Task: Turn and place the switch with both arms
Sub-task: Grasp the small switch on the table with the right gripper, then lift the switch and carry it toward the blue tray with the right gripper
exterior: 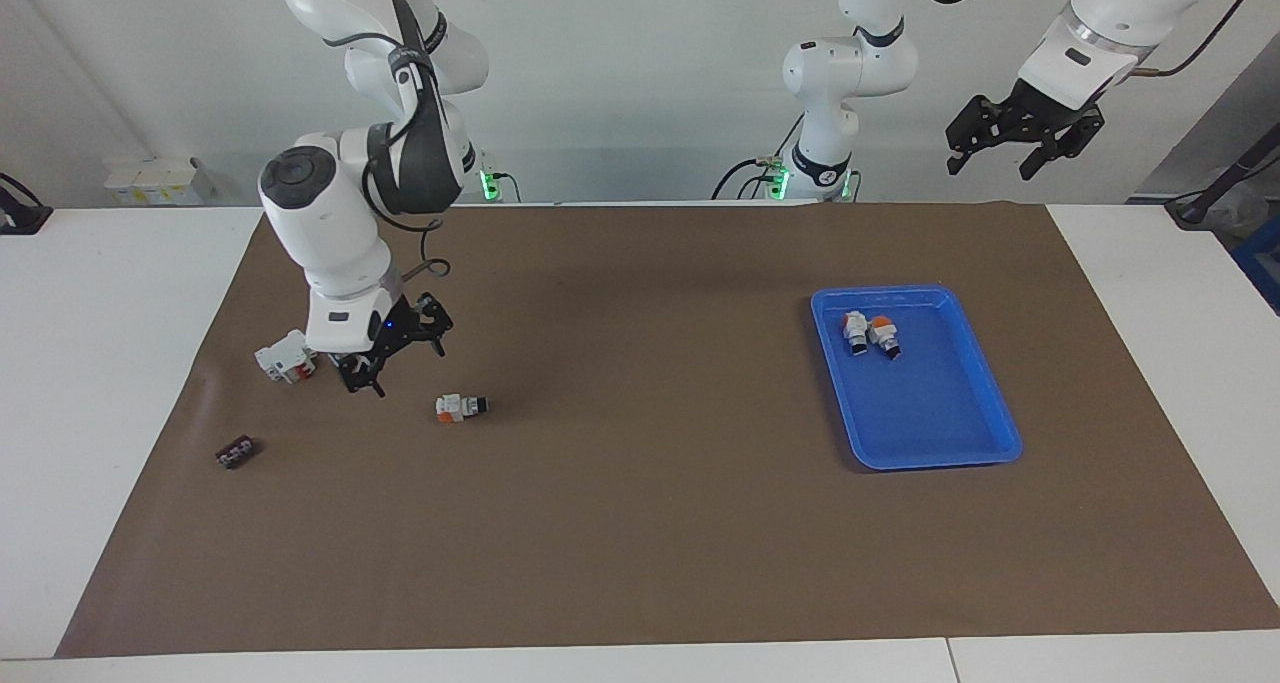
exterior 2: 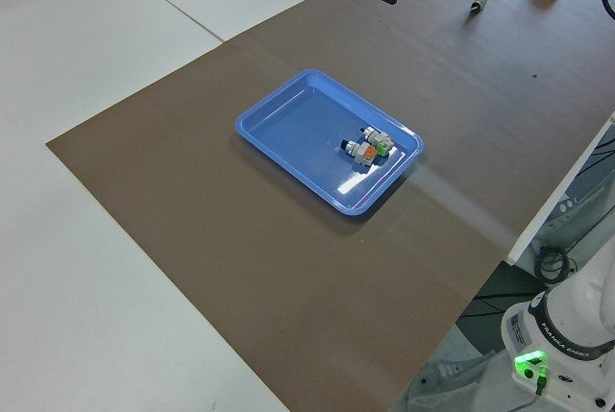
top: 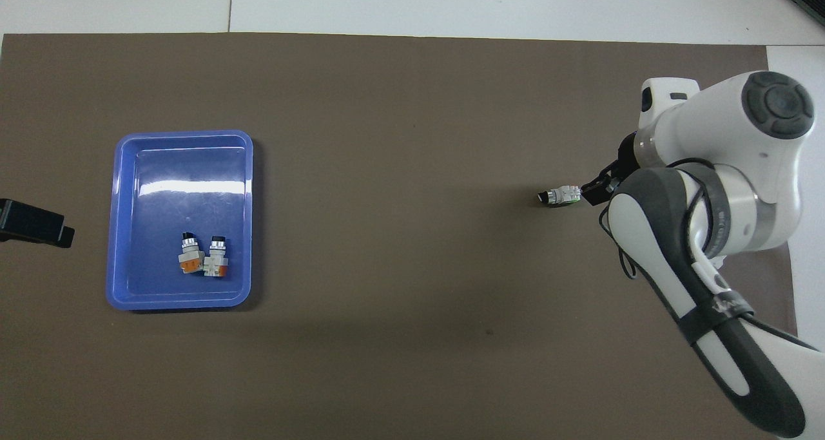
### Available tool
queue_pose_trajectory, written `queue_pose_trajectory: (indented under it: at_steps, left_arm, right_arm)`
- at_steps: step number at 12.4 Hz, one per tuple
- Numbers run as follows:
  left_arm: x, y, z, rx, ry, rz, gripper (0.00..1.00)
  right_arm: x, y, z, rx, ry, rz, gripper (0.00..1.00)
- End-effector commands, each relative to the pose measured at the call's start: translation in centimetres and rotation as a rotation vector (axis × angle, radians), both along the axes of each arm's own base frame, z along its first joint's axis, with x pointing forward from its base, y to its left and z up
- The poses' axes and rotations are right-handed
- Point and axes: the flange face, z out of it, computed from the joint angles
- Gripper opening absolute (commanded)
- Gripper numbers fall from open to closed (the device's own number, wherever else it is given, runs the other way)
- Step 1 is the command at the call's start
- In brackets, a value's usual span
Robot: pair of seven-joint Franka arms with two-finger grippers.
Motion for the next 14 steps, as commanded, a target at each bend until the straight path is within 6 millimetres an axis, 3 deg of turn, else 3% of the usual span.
queue_pose_trajectory:
  at_steps: [1,3,6,11,14]
  left_arm:
    - [-0.8,0.4,0.0,0.019,0.001,0.012,1.00]
    - [-0.8,0.4,0.0,0.019,0.001,0.012,1.00]
    - [-0.8,0.4,0.0,0.019,0.001,0.012,1.00]
    - [-0.8,0.4,0.0,0.019,0.001,0.012,1.00]
    - [-0.8,0.4,0.0,0.019,0.001,0.012,1.00]
  right_arm:
    - [-1.9,0.5,-3.0,-0.014,-0.063,0.307,1.00]
    - [-2.7,0.4,-5.9,-0.047,-0.128,0.527,1.00]
    - [-2.7,0.6,-8.0,-0.069,-0.135,0.676,1.00]
    - [-2.8,0.6,-9.8,-0.076,-0.156,0.678,1.00]
    - [-2.7,1.6,-11.5,-0.077,-0.159,0.692,0.91]
